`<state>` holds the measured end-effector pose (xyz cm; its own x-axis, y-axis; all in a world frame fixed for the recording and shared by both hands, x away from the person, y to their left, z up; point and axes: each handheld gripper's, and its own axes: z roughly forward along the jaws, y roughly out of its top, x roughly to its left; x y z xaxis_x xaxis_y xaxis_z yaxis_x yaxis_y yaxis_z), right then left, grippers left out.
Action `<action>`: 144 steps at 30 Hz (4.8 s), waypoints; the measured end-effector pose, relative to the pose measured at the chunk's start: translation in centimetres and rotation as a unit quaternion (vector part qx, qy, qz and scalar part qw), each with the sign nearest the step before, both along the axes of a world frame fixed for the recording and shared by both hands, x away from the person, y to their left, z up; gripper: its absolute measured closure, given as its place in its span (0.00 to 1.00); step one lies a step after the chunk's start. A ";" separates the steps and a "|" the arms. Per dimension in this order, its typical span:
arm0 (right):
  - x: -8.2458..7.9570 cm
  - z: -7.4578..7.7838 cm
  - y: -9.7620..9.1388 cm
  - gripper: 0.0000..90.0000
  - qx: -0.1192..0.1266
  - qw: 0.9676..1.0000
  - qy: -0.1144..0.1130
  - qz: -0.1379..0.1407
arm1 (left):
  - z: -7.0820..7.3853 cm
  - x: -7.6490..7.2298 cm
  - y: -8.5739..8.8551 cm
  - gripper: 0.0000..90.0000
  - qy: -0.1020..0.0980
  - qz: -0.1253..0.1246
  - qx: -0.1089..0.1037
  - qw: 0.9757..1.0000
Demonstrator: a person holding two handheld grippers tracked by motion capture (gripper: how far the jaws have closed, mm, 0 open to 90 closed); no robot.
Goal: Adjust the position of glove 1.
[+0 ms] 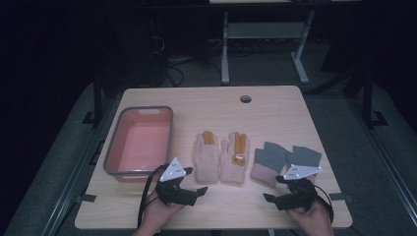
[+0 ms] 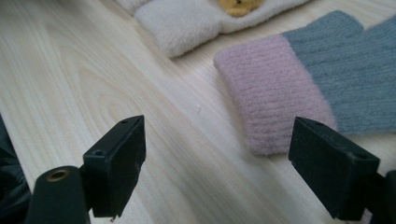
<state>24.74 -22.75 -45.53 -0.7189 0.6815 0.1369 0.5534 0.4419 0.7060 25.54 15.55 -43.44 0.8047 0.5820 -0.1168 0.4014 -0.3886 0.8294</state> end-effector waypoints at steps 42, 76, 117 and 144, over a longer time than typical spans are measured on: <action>8.7 6.1 8.3 0.25 -0.071 0.994 0.008 0.084 | 0.6 -0.6 0.3 0.18 -0.027 0.001 0.002 1.000; 13.5 1.3 11.1 0.65 -0.157 0.983 0.054 0.080 | 0.6 -0.6 0.1 0.18 -0.031 0.005 0.013 0.999; 11.5 8.6 15.5 0.70 -0.135 0.979 -0.032 0.152 | 0.8 -0.3 0.8 0.18 -0.019 0.037 0.005 0.999; 15.1 4.0 19.1 0.64 -0.133 0.976 0.007 0.169 | 0.9 0.4 0.4 0.19 0.009 0.043 -0.008 0.999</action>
